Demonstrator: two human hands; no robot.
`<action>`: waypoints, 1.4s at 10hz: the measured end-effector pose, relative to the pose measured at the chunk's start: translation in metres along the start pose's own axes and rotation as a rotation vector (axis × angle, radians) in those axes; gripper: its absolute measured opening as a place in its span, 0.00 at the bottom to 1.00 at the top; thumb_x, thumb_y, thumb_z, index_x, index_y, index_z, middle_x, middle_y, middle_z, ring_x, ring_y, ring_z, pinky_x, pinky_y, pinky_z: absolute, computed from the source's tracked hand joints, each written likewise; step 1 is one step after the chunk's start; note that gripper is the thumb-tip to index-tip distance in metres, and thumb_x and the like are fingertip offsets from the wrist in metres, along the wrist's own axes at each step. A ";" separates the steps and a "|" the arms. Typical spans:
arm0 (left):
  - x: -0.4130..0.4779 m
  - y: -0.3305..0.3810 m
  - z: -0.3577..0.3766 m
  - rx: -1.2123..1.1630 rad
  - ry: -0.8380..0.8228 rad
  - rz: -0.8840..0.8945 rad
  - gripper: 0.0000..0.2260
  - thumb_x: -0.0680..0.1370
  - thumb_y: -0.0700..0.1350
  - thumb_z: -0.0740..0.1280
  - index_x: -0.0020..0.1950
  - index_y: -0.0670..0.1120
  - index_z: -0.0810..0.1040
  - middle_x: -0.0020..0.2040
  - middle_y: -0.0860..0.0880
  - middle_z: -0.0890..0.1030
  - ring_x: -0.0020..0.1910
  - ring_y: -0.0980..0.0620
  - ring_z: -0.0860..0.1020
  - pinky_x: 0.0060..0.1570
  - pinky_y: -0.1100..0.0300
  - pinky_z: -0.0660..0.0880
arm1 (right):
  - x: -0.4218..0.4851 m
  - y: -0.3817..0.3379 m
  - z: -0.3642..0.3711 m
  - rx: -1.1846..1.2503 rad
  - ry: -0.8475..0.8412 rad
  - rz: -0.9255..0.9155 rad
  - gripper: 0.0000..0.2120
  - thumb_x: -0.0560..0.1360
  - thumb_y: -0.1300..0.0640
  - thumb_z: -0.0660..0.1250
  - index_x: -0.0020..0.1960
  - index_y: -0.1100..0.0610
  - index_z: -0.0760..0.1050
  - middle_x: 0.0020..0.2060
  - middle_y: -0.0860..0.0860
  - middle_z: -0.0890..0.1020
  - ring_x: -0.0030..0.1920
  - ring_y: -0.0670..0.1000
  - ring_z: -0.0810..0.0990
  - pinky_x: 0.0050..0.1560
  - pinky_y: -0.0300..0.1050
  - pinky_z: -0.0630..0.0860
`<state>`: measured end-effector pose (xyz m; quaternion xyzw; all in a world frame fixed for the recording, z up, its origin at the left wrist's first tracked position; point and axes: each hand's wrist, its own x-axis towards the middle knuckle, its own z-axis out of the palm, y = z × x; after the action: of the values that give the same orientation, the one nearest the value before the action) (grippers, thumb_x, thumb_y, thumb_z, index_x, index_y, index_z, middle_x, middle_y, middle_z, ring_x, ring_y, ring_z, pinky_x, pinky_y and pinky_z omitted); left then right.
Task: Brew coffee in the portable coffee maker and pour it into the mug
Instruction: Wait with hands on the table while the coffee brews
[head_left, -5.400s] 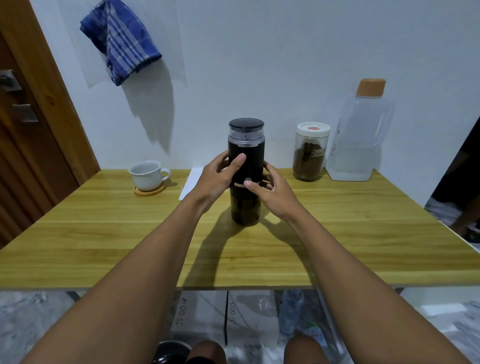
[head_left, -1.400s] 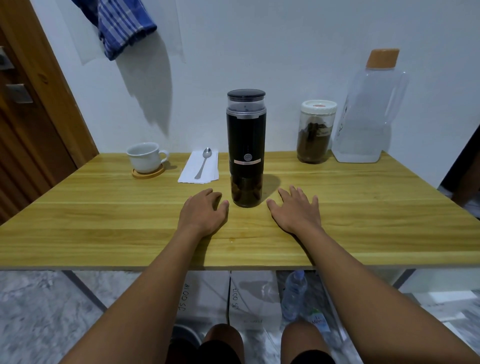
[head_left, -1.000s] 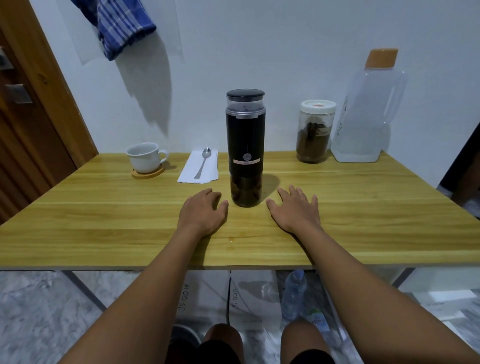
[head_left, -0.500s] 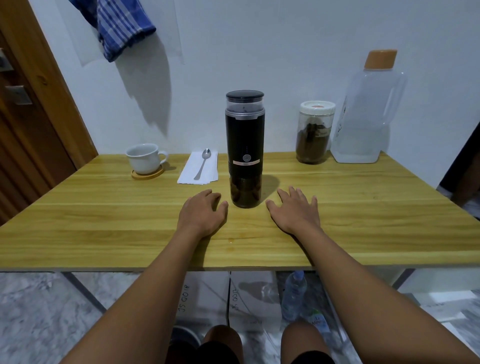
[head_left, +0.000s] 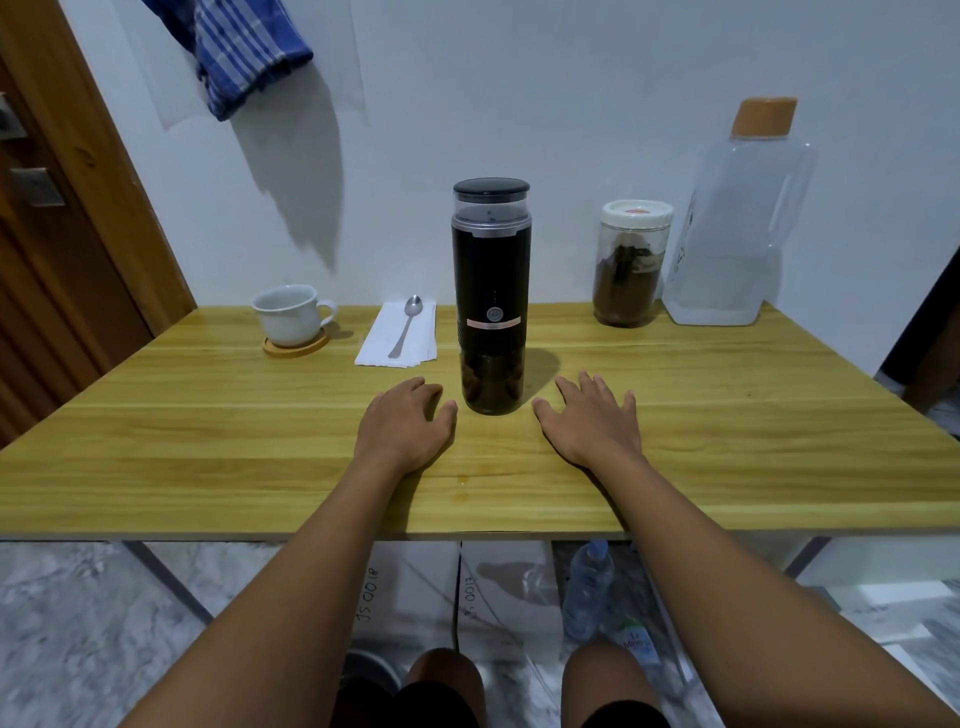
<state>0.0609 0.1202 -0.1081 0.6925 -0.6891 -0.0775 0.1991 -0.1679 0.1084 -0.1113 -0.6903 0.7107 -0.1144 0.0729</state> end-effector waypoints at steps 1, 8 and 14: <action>0.000 0.000 0.000 0.000 -0.004 0.001 0.24 0.82 0.60 0.59 0.75 0.51 0.71 0.78 0.50 0.67 0.75 0.47 0.66 0.73 0.48 0.63 | 0.000 0.000 0.000 0.002 0.004 -0.004 0.32 0.80 0.35 0.47 0.80 0.47 0.54 0.81 0.51 0.52 0.80 0.53 0.47 0.76 0.63 0.42; -0.001 0.001 -0.001 0.003 -0.006 0.001 0.24 0.82 0.60 0.59 0.75 0.51 0.71 0.78 0.50 0.68 0.75 0.47 0.66 0.73 0.47 0.64 | 0.001 0.001 0.002 -0.007 0.007 -0.001 0.32 0.80 0.34 0.46 0.80 0.47 0.54 0.81 0.51 0.52 0.80 0.53 0.47 0.76 0.62 0.42; -0.002 0.003 -0.004 0.002 -0.023 0.002 0.24 0.82 0.59 0.59 0.76 0.51 0.71 0.78 0.49 0.66 0.76 0.47 0.65 0.74 0.47 0.62 | -0.002 -0.001 -0.002 -0.013 -0.004 -0.006 0.32 0.81 0.35 0.47 0.80 0.48 0.54 0.81 0.51 0.52 0.80 0.53 0.47 0.77 0.63 0.43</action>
<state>0.0594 0.1230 -0.1036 0.6911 -0.6922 -0.0846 0.1902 -0.1676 0.1105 -0.1088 -0.6930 0.7093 -0.1087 0.0695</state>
